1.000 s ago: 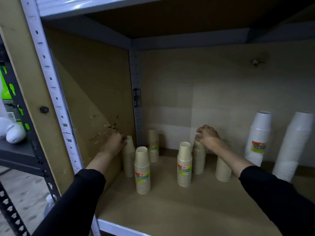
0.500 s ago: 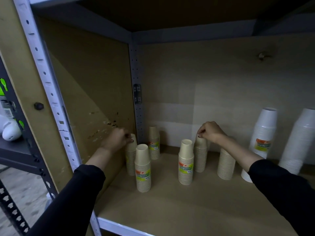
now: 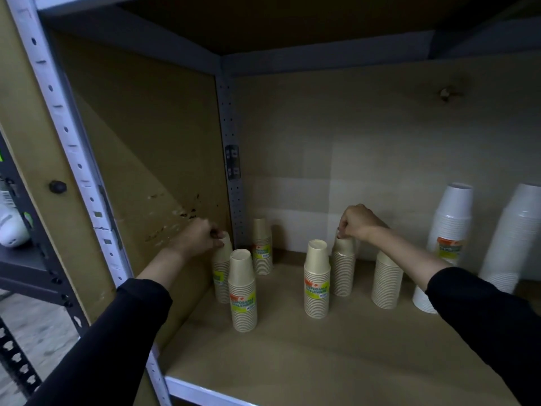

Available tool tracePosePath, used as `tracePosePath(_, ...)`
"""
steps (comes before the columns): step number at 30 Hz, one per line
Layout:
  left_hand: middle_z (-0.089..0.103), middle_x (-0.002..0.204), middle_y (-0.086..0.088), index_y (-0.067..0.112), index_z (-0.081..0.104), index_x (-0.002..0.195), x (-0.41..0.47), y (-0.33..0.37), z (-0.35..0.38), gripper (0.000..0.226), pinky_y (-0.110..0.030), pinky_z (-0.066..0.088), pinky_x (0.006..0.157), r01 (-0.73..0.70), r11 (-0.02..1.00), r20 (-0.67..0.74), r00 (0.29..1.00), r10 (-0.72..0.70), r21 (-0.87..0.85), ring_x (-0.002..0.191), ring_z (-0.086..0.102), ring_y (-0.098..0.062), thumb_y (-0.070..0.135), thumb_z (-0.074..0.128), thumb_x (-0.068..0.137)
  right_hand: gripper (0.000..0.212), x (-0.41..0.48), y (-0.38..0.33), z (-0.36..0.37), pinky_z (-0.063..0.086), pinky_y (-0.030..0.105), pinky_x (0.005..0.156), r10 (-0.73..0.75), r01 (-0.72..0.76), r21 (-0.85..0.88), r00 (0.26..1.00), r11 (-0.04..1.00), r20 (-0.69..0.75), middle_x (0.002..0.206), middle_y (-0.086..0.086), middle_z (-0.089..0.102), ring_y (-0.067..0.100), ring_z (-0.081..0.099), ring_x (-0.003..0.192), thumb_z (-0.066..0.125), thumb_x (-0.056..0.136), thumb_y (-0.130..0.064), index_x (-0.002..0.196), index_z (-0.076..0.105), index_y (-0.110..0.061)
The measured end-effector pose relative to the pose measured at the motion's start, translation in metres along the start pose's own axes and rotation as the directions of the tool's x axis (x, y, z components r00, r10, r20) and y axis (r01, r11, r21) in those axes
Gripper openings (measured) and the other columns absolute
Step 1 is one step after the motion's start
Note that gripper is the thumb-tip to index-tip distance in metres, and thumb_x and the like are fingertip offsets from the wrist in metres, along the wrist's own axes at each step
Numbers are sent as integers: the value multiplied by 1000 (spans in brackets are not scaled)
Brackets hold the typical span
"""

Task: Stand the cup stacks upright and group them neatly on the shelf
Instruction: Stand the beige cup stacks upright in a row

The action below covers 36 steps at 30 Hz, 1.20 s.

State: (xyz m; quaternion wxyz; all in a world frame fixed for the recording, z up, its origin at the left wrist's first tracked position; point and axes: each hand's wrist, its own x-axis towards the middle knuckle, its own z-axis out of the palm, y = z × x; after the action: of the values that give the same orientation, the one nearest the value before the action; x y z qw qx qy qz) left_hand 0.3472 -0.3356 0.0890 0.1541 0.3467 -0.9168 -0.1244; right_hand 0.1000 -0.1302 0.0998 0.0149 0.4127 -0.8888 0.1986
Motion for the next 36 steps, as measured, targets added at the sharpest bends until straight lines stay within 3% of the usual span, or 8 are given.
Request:
tracePosePath(4, 66, 117, -13, 4, 63, 116, -1, -1, -1, 29, -30, 49, 92, -38, 998, 13, 999, 38, 41, 108, 62, -22, 12, 62, 87, 26, -3, -6, 4, 49, 35, 93, 5, -4, -74, 1000, 997, 6, 120, 21, 62, 34, 59, 111, 64, 82, -4, 107, 65, 3)
tracePosePath(9, 66, 116, -13, 5, 63, 116, 0, 1, 0, 29, -29, 48, 91, -9, 999, 8, 1000, 8, 39, 107, 61, -22, 14, 61, 88, 24, -3, 0, 1, 51, 36, 94, -23, 24, -78, 1000, 997, 11, 117, 19, 65, 31, 62, 109, 63, 80, 3, 104, 68, 2)
tracePosePath(15, 65, 116, -12, 4, 62, 115, -1, 5, 2, 28, -27, 47, 89, -15, 999, -12, 1000, 15, 39, 106, 61, -22, 14, 60, 89, 19, -4, 4, -13, 47, 26, 77, -48, 50, -22, 996, 999, 81, 106, 18, 72, 26, 66, 100, 67, 78, 1, 96, 72, 5)
tracePosePath(21, 63, 117, -11, 7, 61, 115, 1, 7, 1, 29, -26, 47, 88, -41, 998, 6, 999, 41, 42, 108, 59, -21, 13, 62, 87, 25, -6, -1, -4, 49, 32, 88, -43, 47, -78, 997, 996, 60, 115, 16, 65, 29, 61, 106, 70, 79, -11, 102, 68, -1)
tracePosePath(28, 64, 119, -12, 5, 60, 117, -2, 7, 3, 30, -26, 46, 91, -60, 997, 22, 998, 59, 45, 109, 59, -22, 11, 61, 88, 25, -5, 0, 0, 48, 31, 93, -62, 63, -16, 997, 998, 33, 116, 16, 67, 27, 62, 110, 68, 78, 0, 103, 71, 0)
tracePosePath(36, 66, 108, -12, 5, 64, 106, 1, 17, 6, 20, -26, 47, 80, 9, 998, -9, 1000, -9, 69, 99, 62, -22, 15, 60, 88, 23, 1, 1, -1, 49, 29, 87, -120, 121, -13, 991, 993, 66, 110, 16, 71, 26, 64, 106, 68, 72, 8, 94, 73, 4)
